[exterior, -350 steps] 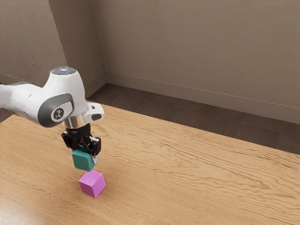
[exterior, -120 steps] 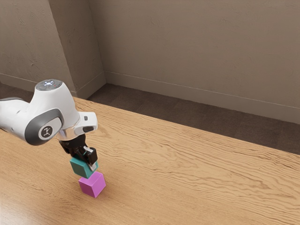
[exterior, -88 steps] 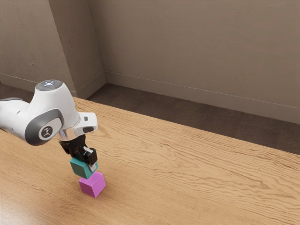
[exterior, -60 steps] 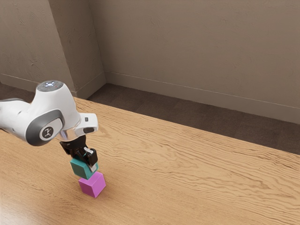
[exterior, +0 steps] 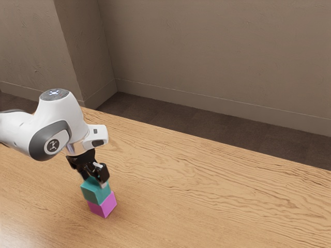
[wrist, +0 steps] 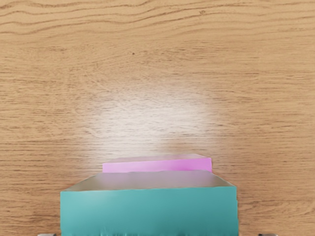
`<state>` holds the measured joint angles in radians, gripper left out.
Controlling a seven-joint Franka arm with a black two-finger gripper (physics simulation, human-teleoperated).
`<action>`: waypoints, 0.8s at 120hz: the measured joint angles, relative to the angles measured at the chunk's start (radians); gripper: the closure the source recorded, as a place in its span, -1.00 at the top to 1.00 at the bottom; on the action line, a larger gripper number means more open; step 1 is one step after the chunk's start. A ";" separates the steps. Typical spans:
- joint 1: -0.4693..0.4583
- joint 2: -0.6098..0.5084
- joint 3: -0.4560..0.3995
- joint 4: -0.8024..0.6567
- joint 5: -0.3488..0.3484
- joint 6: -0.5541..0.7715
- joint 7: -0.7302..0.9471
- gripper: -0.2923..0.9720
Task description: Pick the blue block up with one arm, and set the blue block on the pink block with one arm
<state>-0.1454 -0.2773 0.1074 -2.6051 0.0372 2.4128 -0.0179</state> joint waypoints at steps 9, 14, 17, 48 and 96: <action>0.000 0.000 0.000 0.000 -0.005 0.000 0.005 0.36; 0.001 -0.003 0.000 0.001 -0.006 0.000 0.008 0.39; 0.001 -0.008 0.000 0.004 -0.007 -0.001 0.009 0.41; 0.001 -0.169 0.016 0.169 -0.029 -0.177 0.020 0.50; 0.001 -0.184 0.041 0.231 -0.022 -0.489 0.031 0.53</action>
<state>-0.1442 -0.4611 0.1483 -2.3736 0.0150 1.9238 0.0132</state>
